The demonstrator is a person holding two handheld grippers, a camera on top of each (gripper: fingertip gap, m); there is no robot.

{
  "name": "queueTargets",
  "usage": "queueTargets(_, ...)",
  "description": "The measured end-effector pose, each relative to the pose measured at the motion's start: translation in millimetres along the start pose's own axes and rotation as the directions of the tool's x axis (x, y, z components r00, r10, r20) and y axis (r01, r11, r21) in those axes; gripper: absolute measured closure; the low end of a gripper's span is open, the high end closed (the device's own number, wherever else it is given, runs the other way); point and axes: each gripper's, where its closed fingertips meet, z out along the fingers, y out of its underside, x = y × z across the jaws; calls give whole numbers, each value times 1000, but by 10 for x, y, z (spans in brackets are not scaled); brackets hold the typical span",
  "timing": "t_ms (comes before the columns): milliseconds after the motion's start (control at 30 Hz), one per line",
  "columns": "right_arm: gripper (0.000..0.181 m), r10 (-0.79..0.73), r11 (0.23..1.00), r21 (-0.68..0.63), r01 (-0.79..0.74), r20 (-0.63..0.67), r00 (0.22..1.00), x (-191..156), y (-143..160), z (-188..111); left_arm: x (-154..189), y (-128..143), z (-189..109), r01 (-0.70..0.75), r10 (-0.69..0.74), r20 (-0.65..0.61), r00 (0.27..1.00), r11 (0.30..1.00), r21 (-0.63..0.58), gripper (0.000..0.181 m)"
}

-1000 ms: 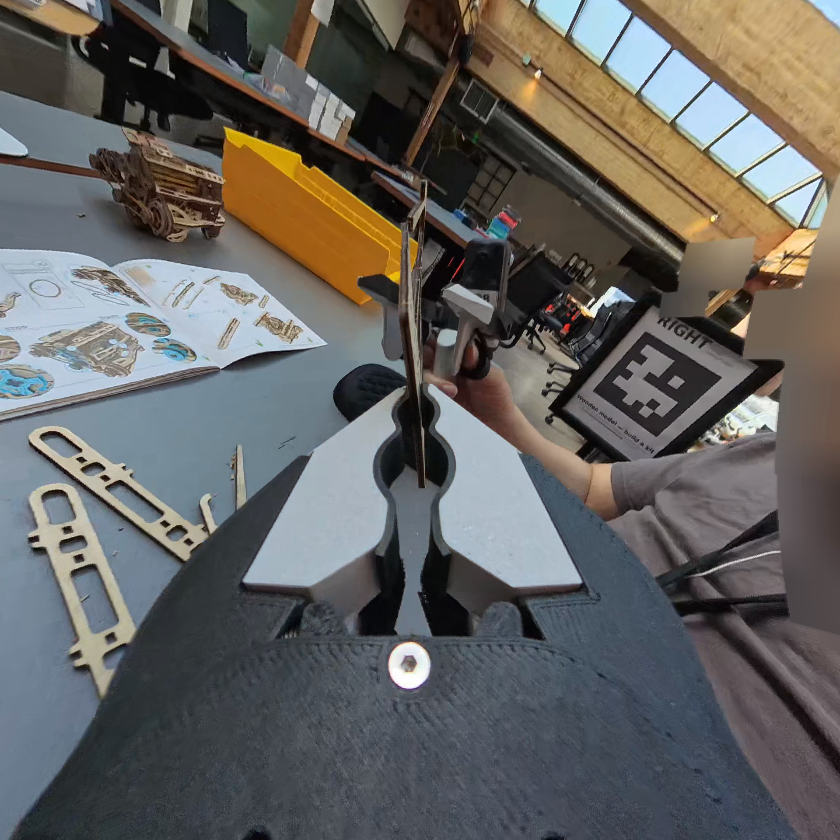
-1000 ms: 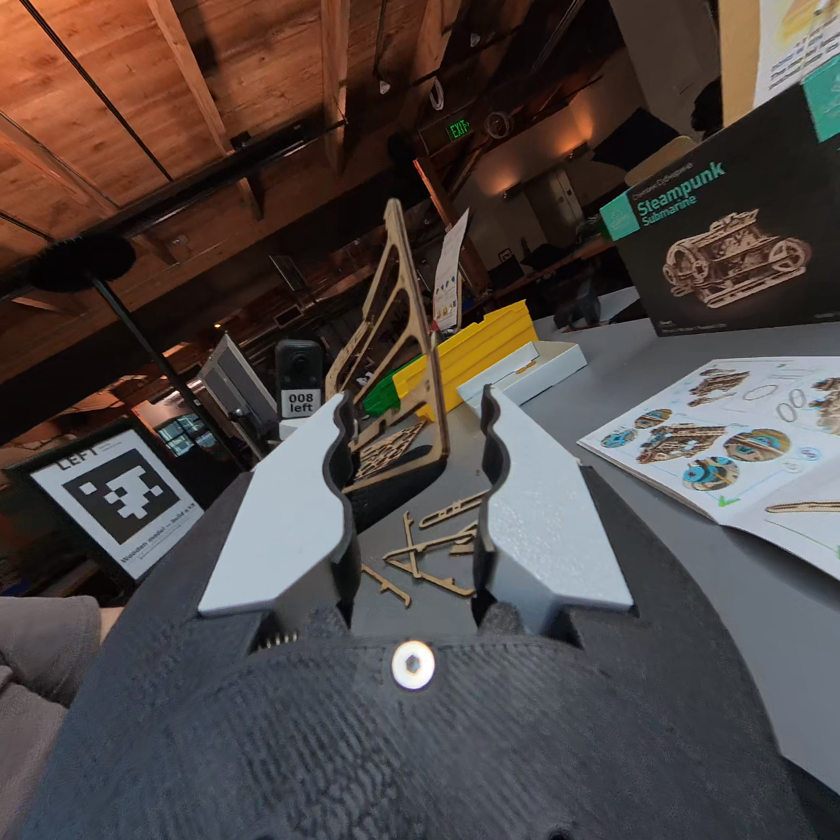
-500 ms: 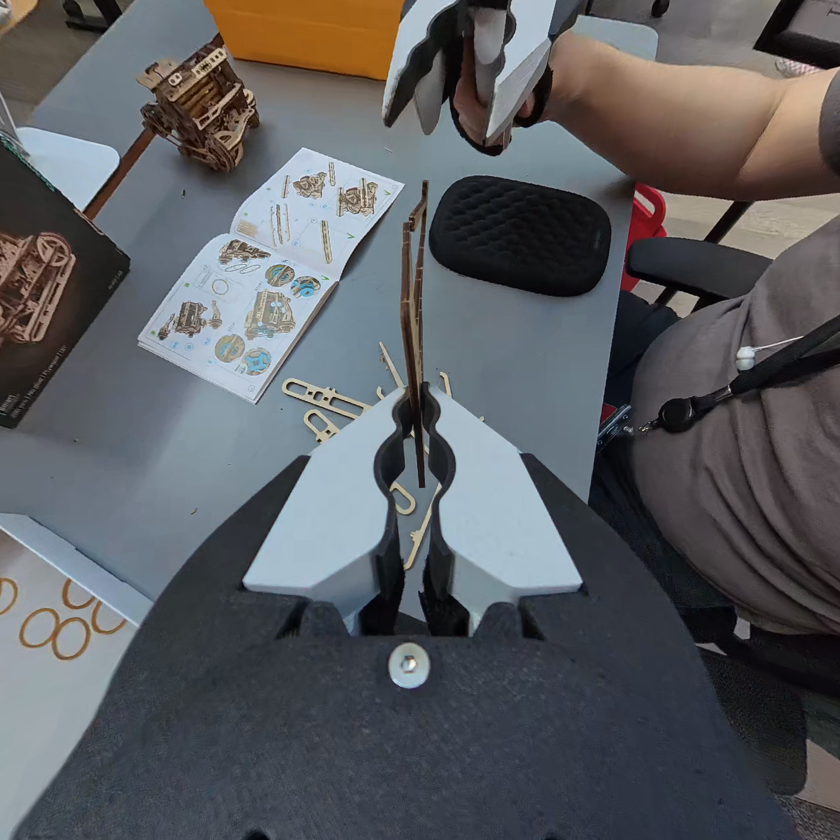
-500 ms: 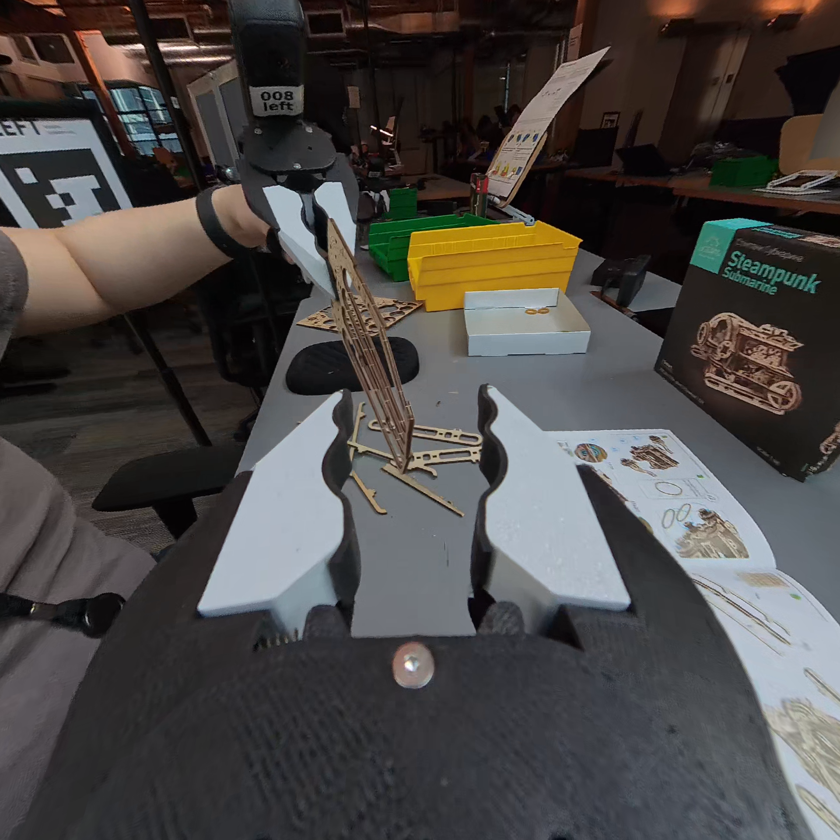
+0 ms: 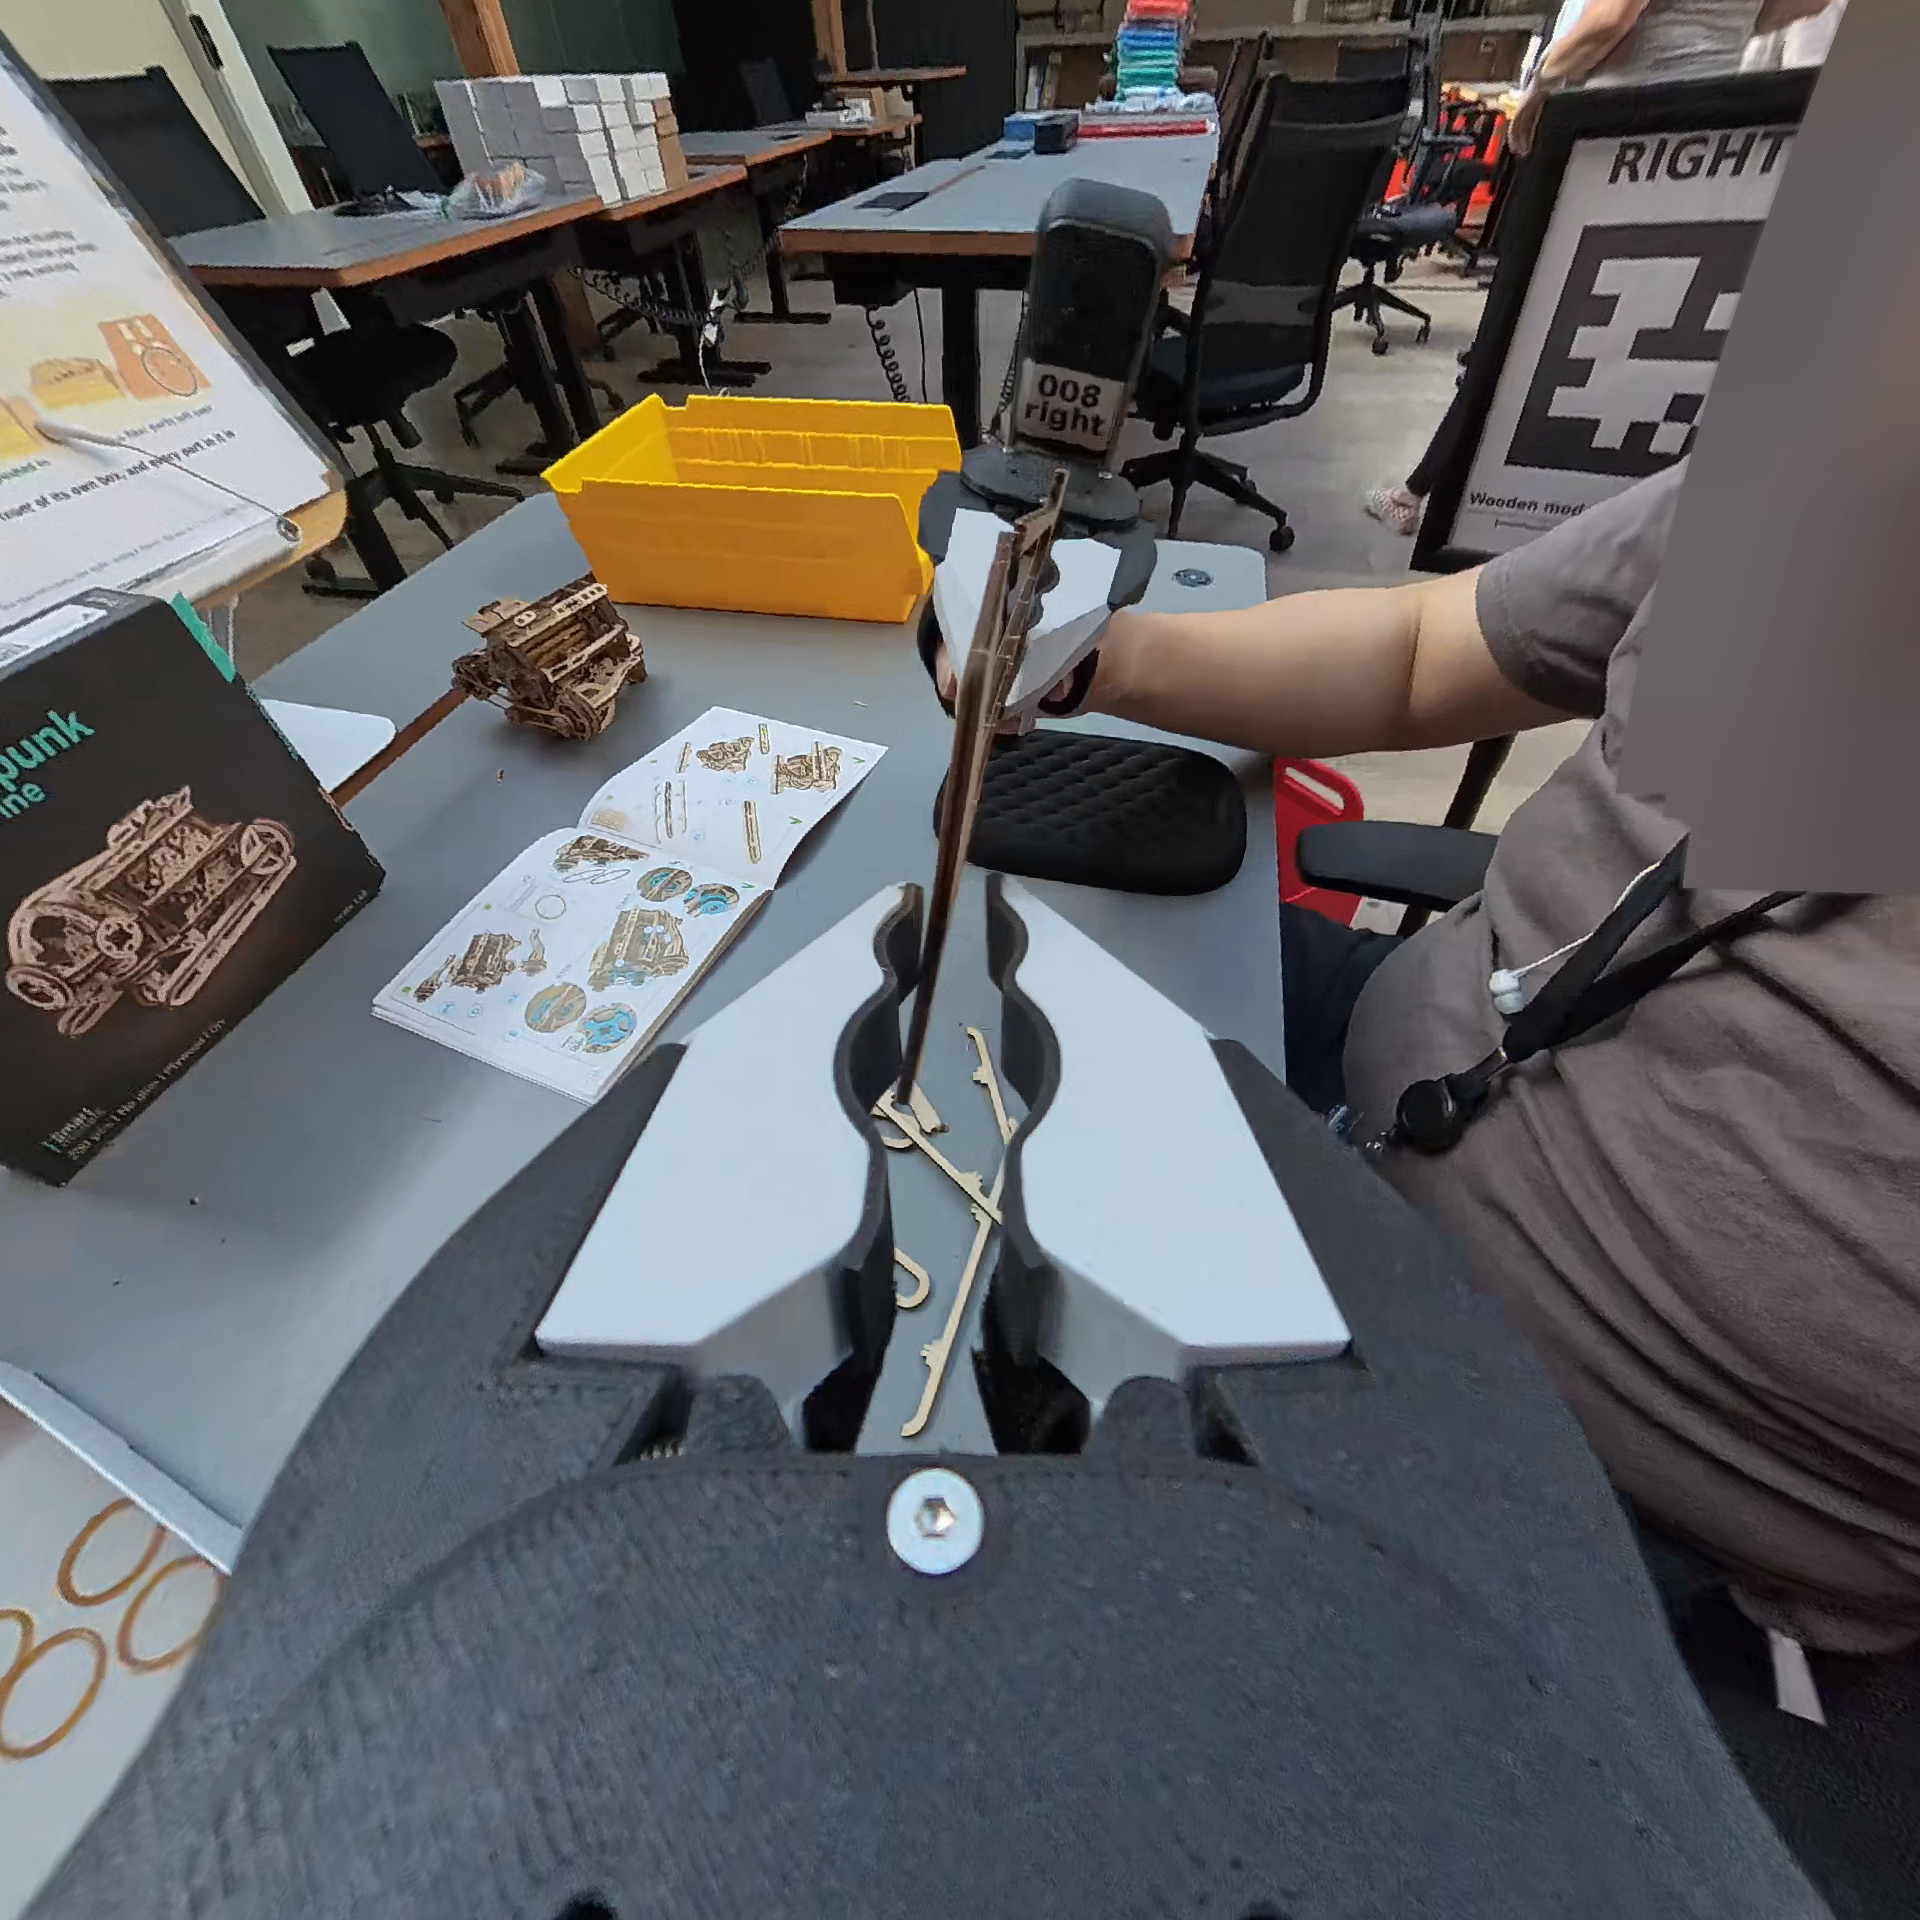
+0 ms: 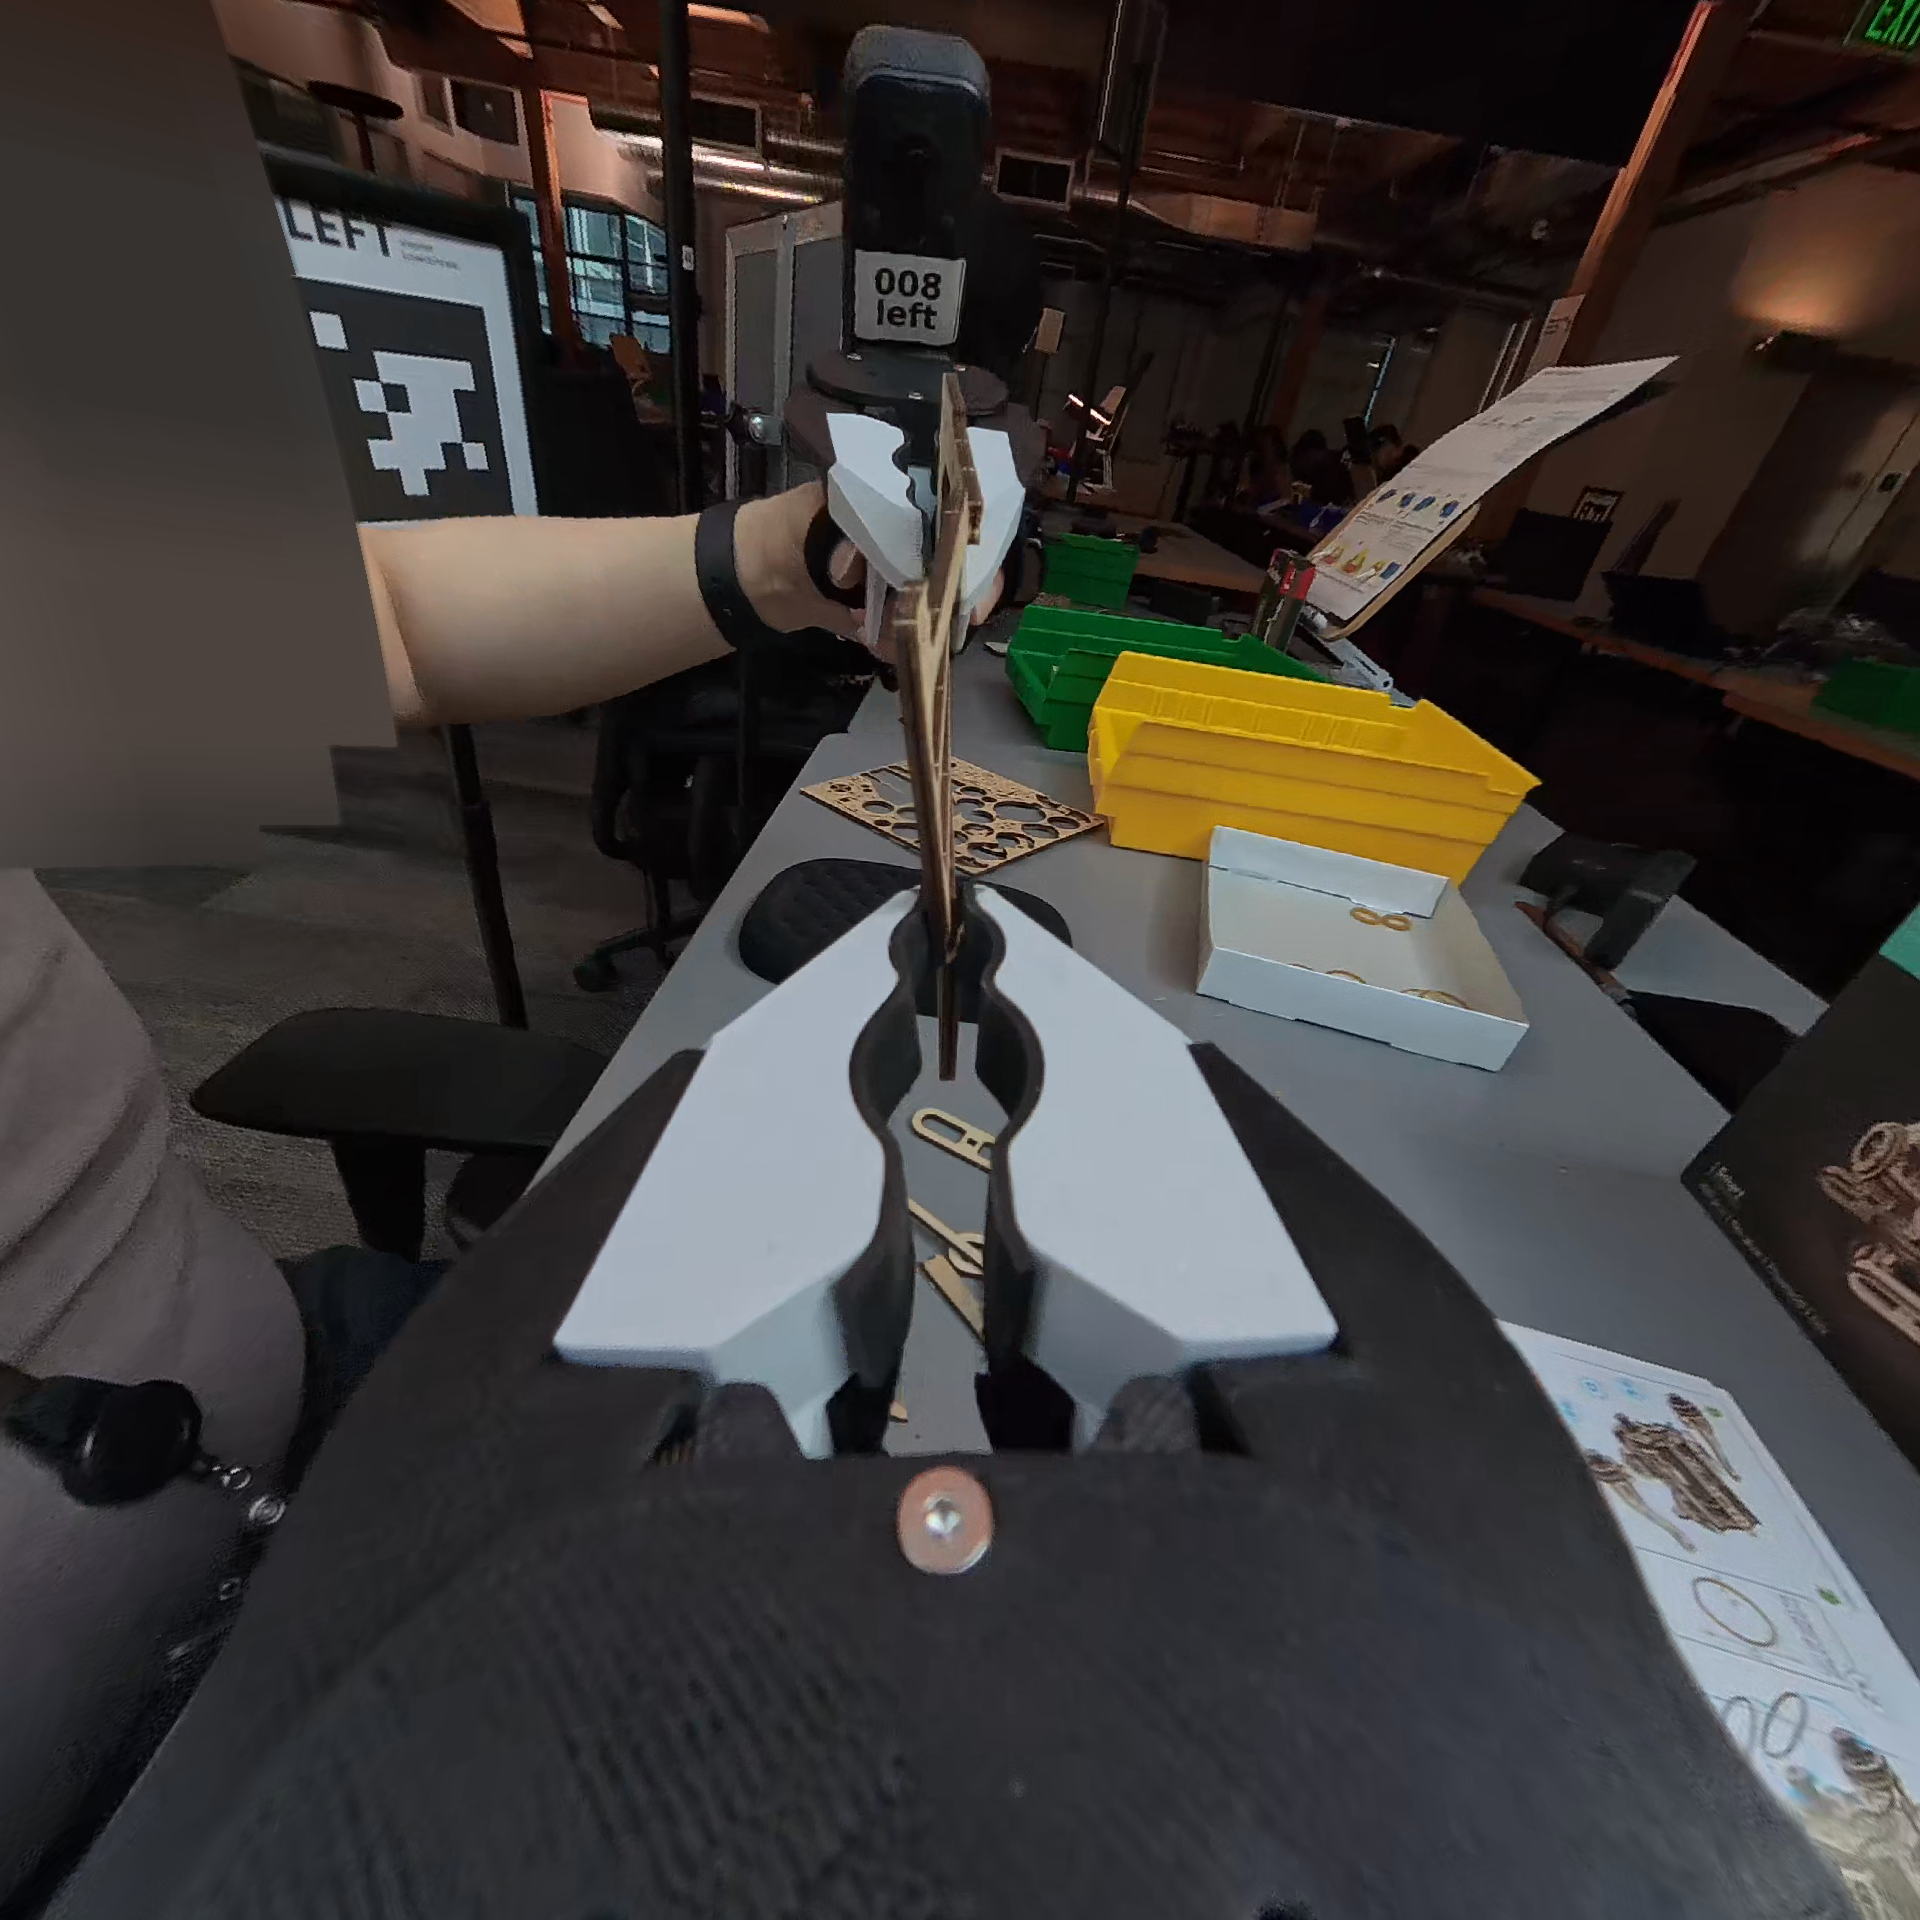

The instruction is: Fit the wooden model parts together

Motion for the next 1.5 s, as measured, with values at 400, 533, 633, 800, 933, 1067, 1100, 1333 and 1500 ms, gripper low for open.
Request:
queueTargets(400, 181, -992, 126, -430, 894, -37, 122, -228, -48, 222, -134, 660, -620, 540, -504, -192, 842, 783, 309, 111)
queueTargets(533, 181, -995, -50, -358, 933, 100, -15, -373, 63, 278, -164, 559, -572, 528, -483, -247, 840, 834, 164, 112)
queueTargets(633, 181, -984, -125, -311, 942, 163, -77, -447, 60, 313, -95, 493, -343, 482, -496, -307, 812, 867, -126, 120)
queueTargets(800, 181, -969, -180, -249, 951, 211, -129, -549, 41, 339, 119, 540, 86, 293, -539, -382, 751, 790, -539, 131)
queueTargets(933, 181, -963, -193, -245, 950, 231, -137, -516, 59, 295, 302, 660, 322, 156, -575, -450, 683, 717, -680, 156)
queueTargets(1067, 163, -963, -171, -301, 938, 254, -94, -297, 149, 178, 411, 701, 419, 129, -584, -530, 615, 737, -663, 181)
queueTargets(1100, 148, -969, -151, -349, 925, 238, -68, -159, 146, 124, 391, 715, 444, 153, -577, -530, 621, 753, -640, 181)
queueTargets(1333, 143, -780, 594, -625, 506, -292, 553, 985, 444, -520, -554, 586, 155, 621, -614, -203, 763, 783, -35, 181)
queueTargets(1500, 132, 480, 875, 15, -484, -158, 863, 752, 320, 337, -909, 657, -430, 651, -694, -36, 719, 655, 384, 181)
